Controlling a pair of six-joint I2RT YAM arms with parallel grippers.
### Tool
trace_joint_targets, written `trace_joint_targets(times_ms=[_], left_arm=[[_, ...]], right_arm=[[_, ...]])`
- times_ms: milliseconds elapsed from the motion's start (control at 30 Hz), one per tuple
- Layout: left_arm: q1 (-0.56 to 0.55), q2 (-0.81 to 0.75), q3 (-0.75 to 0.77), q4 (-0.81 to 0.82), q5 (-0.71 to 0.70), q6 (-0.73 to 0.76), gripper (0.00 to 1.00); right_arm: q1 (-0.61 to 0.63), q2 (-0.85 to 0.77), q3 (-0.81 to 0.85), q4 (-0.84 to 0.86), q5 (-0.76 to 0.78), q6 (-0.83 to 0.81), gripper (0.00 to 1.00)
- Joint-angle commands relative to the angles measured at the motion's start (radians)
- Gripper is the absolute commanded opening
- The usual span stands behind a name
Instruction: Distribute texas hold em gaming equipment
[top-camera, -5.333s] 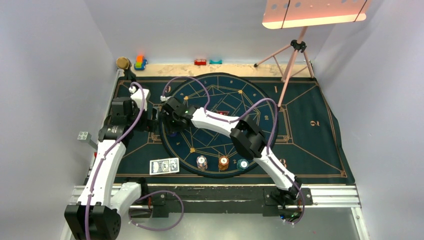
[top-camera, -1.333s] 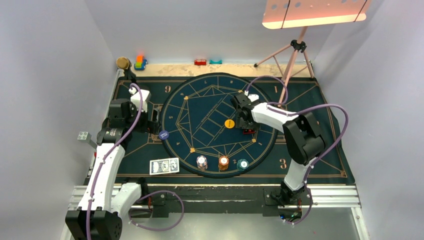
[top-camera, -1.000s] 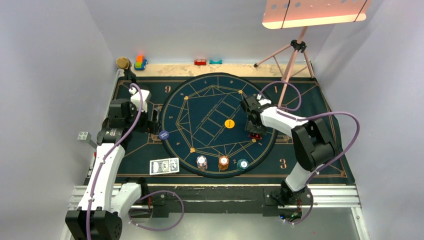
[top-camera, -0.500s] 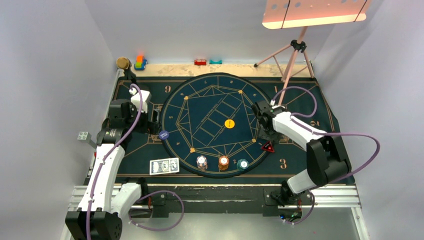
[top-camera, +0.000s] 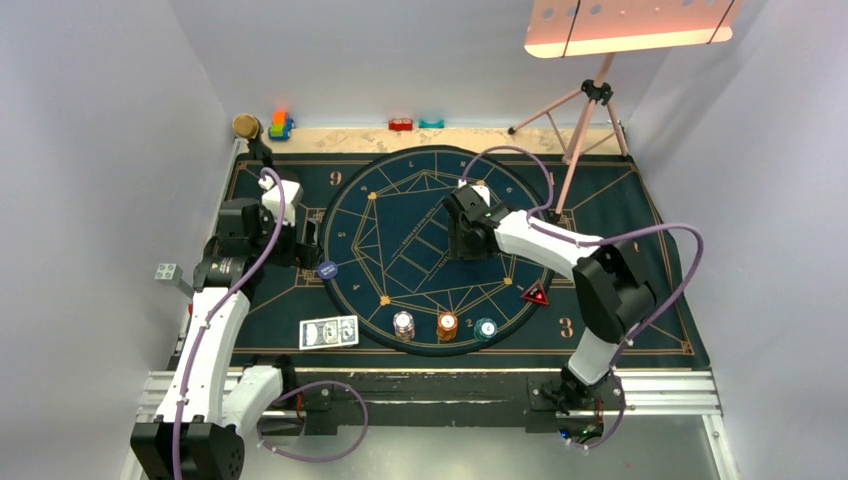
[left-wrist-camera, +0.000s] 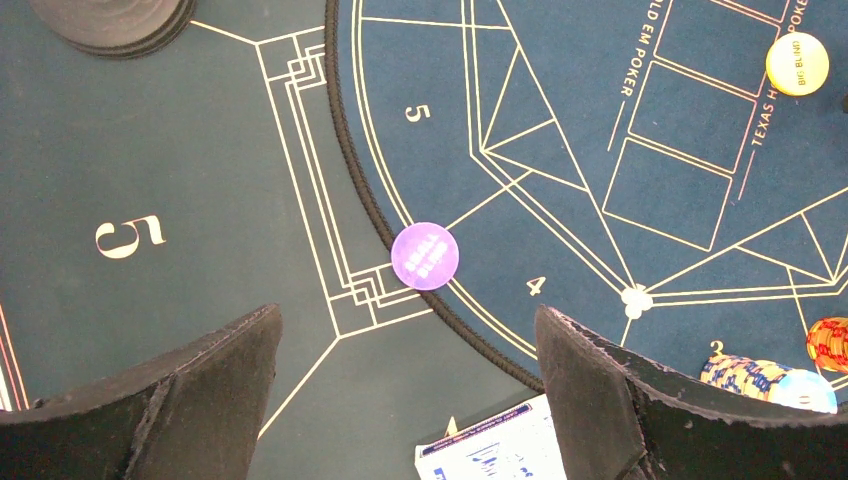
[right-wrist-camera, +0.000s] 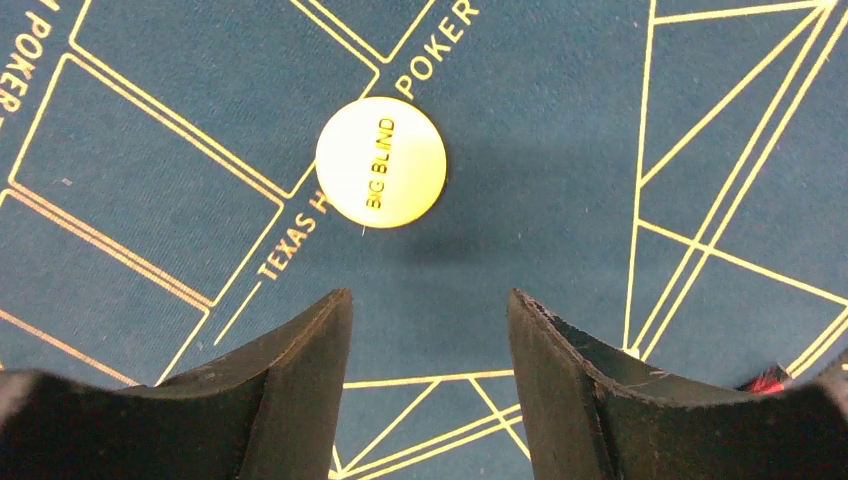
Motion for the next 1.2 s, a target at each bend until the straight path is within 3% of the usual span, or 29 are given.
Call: trace_joint_targets(times_ms=[0, 400, 700, 867, 1167], left_arm=[[0.009, -0.011, 0.01, 0.01, 0.011, 0.019, 1.0], [0.009, -0.016, 0.007, 0.009, 0.011, 0.026, 1.0], [0.009, -0.026, 0.006, 0.01, 0.008, 0.031, 1.0], [0.009, -0.028, 0.004, 0.011, 0.005, 0.033, 1.0], [0.009, -0.03, 0.001, 0.016, 0.002, 0.037, 1.0]], right_arm=[[-0.015, 0.041, 0.016, 0.083, -0.048, -0.063, 0.6], [-0.017, 0.2, 0.084, 0.112, -0.083, -0.089, 0.55], [-0.058, 0.292, 0.191, 0.1, -0.065, -0.119, 0.43], [-0.075, 0.383, 0.328, 0.062, -0.057, -0.154, 0.27], [-0.116, 0.606, 0.702, -0.035, -0.098, -0.196, 0.33]])
